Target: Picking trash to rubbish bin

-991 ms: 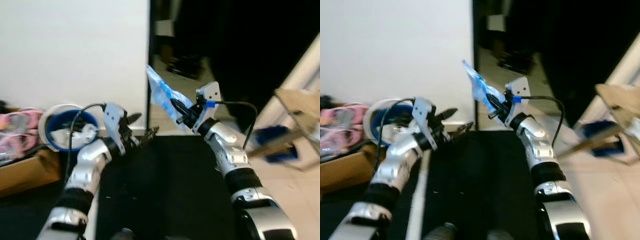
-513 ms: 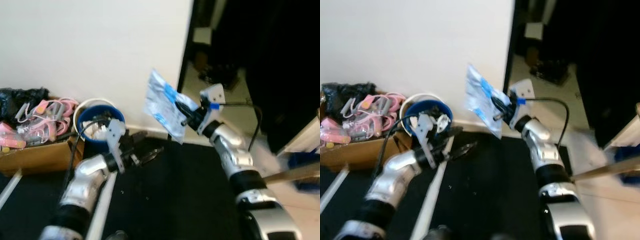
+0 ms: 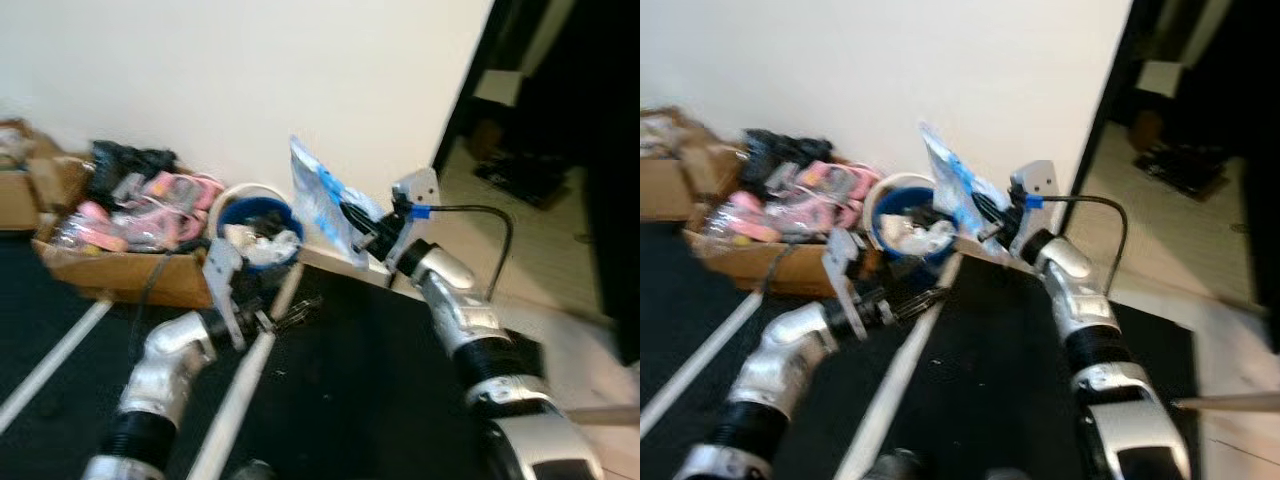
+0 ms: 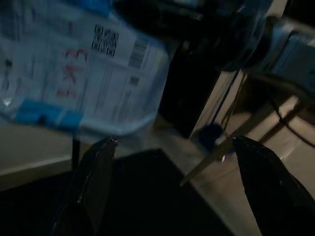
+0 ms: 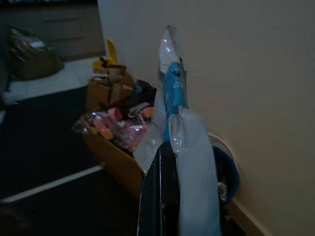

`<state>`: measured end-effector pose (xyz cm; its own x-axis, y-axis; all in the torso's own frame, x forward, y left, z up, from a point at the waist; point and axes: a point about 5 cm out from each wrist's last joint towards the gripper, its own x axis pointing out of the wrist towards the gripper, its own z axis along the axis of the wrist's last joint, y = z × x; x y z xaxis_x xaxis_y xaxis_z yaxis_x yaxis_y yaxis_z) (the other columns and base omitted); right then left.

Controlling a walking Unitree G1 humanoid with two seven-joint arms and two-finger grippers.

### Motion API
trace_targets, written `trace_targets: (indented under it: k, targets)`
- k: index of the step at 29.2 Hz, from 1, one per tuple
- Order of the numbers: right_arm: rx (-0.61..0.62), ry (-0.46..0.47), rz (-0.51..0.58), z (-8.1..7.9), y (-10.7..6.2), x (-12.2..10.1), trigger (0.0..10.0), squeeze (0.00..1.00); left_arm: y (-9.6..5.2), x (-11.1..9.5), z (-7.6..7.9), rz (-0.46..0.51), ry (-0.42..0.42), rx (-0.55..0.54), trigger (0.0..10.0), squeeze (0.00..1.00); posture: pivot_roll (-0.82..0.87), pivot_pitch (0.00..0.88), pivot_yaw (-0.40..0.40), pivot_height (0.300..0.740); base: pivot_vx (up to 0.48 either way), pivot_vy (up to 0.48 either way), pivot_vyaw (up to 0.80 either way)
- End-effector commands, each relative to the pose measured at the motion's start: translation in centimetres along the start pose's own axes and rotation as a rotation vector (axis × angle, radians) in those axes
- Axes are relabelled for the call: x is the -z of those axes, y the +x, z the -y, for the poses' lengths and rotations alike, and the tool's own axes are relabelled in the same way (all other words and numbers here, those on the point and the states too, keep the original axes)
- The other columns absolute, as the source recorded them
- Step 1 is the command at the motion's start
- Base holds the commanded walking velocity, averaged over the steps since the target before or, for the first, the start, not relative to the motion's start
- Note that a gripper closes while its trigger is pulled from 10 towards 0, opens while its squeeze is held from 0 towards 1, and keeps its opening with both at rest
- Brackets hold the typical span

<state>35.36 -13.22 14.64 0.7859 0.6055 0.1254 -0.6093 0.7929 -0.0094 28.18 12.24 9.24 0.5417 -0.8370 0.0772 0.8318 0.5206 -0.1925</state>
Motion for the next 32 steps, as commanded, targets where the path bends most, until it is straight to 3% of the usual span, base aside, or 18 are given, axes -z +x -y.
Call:
trace_targets:
  k: [1,10,19,32]
  targets:
    - [-0.007,0.013,0.011,-0.2,0.2,0.0,10.0,0.0,-0.6,0.1,-0.2,-0.006,-0.013,-0.02,10.0,0.0,-0.03,0.0,-0.054,0.74,0.0,0.0,0.67]
    - [-0.007,0.012,0.012,-0.2,0.2,-0.1,10.0,0.0,-0.6,0.2,-0.3,-0.008,-0.022,-0.012,10.0,0.0,-0.03,0.0,-0.054,0.74,0.0,0.0,0.67]
    - [-0.009,0.01,0.011,-0.1,0.2,-0.1,10.0,0.0,-0.4,-0.7,-0.2,0.086,-0.082,-0.033,10.0,0.0,-0.04,0.0,-0.052,0.74,0.0,0.0,0.67]
    - [-0.01,0.015,0.012,-0.2,0.2,-0.1,10.0,0.0,-0.4,-1.0,0.0,0.081,-0.082,-0.025,10.0,0.0,-0.04,0.0,-0.05,0.74,0.0,0.0,0.66]
